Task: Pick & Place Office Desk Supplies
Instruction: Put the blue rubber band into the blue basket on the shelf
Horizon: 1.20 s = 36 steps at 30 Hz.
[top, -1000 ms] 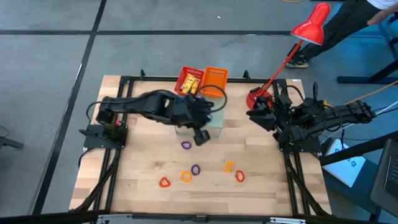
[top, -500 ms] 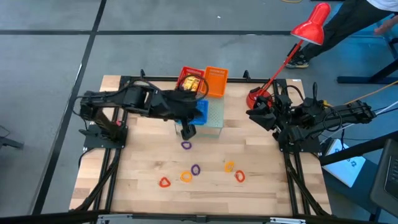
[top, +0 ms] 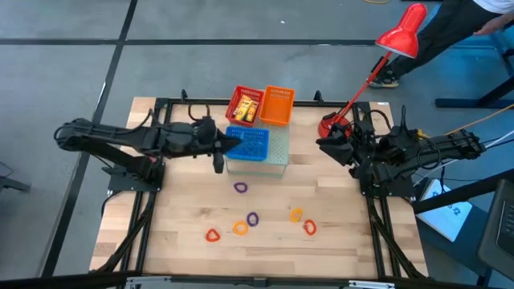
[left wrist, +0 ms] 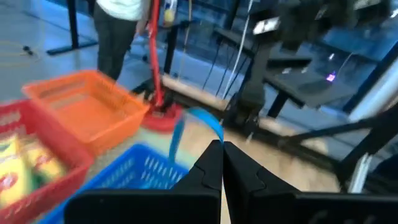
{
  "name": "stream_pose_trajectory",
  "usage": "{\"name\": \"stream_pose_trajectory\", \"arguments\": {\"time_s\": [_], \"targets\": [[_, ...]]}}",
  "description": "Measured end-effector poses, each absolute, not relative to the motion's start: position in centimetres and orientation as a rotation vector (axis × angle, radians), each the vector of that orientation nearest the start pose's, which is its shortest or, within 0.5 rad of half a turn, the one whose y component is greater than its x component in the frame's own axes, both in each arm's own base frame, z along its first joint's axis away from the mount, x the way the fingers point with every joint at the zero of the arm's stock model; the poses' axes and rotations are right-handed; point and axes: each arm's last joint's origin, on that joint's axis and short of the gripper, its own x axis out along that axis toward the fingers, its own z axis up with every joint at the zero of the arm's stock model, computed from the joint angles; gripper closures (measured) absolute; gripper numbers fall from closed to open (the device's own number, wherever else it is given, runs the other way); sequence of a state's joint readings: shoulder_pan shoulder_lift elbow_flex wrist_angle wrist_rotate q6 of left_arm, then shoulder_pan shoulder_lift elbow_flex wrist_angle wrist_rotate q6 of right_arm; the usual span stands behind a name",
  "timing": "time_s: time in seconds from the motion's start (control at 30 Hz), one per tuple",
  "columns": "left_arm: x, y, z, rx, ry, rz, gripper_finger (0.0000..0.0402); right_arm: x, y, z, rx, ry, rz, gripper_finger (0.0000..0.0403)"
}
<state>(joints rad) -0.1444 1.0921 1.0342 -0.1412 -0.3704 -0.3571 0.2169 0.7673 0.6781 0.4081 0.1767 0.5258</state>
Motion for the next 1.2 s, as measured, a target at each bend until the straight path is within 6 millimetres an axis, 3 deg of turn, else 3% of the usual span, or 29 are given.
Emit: {"name": "stream_pose_trajectory", "arguments": {"time_s": [0.13,0.57,0.93,1.2], "targets": [[23.5,-1.4,34.2,-0.301,0.217,0.265,0.0400,17.0,3.2,35.2,0.594,-0.274,0.099,0.0275],[25.6,2.5,32.1,-0.342,0.171,0.223,0.0400,17.7,3.3,34.7,0.618,-0.243,0.083,0.0275],[26.8,2.7,30.8,-0.333,0.233,0.178,0.0397,17.9,3.4,34.5,0.617,-0.232,0.084,0.0275],[26.8,2.7,30.8,-0.360,0.231,0.182,0.0339,17.9,3.4,34.5,0.617,-0.231,0.084,0.0275]]}}
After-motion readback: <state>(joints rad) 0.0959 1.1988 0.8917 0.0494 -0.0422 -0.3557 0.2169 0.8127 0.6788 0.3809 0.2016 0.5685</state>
